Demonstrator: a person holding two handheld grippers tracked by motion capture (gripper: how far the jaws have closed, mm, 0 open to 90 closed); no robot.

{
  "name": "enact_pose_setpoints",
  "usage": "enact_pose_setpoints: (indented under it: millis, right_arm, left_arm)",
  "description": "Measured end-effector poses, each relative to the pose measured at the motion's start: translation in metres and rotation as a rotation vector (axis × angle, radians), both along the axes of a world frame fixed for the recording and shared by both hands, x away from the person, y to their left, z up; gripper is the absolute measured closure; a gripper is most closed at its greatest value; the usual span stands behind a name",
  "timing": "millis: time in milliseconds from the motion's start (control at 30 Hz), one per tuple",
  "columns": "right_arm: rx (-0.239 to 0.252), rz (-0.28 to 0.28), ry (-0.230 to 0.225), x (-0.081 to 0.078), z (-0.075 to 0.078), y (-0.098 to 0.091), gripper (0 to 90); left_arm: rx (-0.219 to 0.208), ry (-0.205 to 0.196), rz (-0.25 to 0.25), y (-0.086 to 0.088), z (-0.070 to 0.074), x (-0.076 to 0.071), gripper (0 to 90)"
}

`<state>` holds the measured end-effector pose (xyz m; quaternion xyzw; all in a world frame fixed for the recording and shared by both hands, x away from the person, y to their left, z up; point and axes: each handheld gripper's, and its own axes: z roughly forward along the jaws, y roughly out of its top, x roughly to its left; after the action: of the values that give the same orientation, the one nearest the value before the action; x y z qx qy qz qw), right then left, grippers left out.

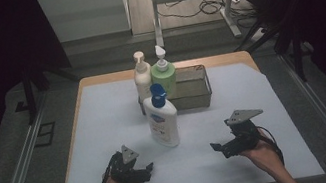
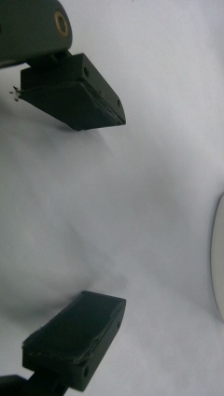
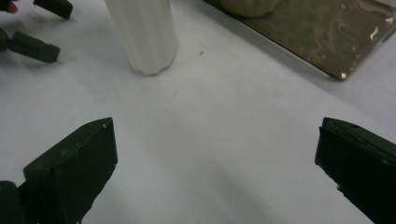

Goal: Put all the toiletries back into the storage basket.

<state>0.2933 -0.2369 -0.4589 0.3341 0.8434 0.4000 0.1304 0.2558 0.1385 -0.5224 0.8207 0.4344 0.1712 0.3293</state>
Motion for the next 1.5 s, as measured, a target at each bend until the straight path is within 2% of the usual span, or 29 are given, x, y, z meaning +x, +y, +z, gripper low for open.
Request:
enact_pose_setpoints:
  millis: [167,567,833,1067,1400,1500]
  right_arm:
    - [0.022,0.015,0.002,0.004,0.007,0.011,0.0]
    - [0.050,0.044,0.003,0.016,0.018,0.046,0.0]
    - [0.048,0.083,-0.025,0.021,0.032,0.071,0.5]
    - [0.062,0.088,-0.032,0.028,0.040,0.088,2.9]
    - [0.053,0.093,-0.044,0.037,0.047,0.112,8.3]
    - [0.036,0.097,-0.058,0.039,0.049,0.120,10.3]
  left_arm:
    - [-0.012,0.012,0.005,0.004,-0.001,-0.002,11.9]
    - [-0.016,0.012,0.003,0.004,-0.001,-0.002,11.8]
    - [-0.016,0.012,0.003,0.004,-0.001,-0.002,11.8]
    - [-0.017,0.013,0.003,0.004,-0.001,-0.001,11.8]
    - [-0.017,0.013,0.004,0.004,-0.002,-0.001,11.9]
    - [-0.017,0.013,0.004,0.004,-0.002,-0.001,11.9]
